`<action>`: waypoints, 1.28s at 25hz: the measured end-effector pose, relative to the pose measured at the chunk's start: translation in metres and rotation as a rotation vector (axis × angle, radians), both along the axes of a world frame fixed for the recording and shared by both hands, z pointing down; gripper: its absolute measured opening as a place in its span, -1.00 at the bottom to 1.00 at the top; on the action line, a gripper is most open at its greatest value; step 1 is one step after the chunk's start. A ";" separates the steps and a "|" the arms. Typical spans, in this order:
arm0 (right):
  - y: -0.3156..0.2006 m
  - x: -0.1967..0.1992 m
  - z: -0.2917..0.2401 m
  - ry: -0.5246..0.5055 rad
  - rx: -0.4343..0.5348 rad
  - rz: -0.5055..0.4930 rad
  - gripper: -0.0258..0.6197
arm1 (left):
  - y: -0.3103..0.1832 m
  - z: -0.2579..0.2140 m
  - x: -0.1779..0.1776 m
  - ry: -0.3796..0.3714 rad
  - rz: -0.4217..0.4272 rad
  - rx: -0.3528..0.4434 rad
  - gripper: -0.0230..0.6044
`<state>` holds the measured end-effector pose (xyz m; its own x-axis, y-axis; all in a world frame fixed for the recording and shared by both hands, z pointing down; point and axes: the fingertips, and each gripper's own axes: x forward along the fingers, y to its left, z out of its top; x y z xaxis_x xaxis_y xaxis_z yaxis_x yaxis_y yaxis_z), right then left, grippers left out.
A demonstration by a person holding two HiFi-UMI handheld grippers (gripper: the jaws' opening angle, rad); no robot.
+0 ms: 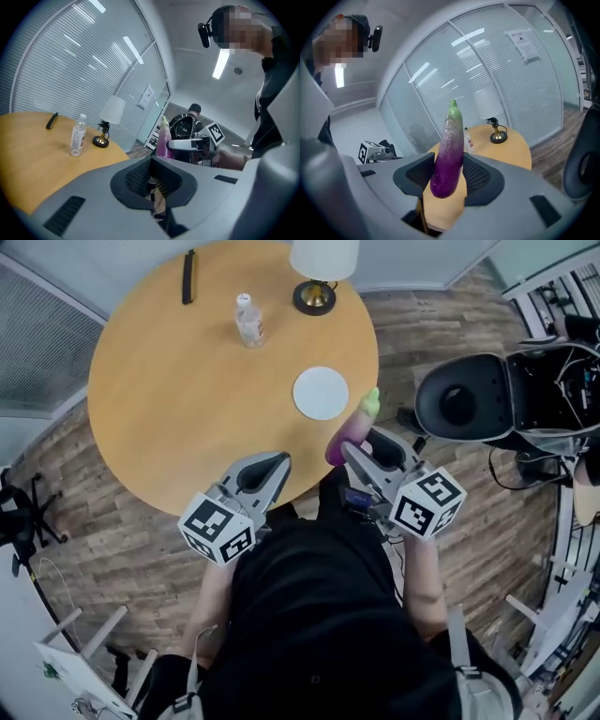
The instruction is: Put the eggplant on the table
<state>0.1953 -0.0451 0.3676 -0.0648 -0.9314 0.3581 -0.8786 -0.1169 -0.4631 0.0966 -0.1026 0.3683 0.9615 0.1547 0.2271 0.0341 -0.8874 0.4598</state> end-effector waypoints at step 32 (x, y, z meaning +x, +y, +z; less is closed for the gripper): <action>-0.084 0.091 0.168 -0.006 -0.515 -0.698 -0.33 | 0.030 0.026 0.105 -0.101 -0.595 -0.123 -0.89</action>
<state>0.2867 -0.1295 0.5357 -0.5645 -0.3998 0.7221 -0.8252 0.2519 -0.5056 0.2016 -0.0728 0.3938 0.8657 -0.3713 0.3359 -0.4997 -0.6811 0.5352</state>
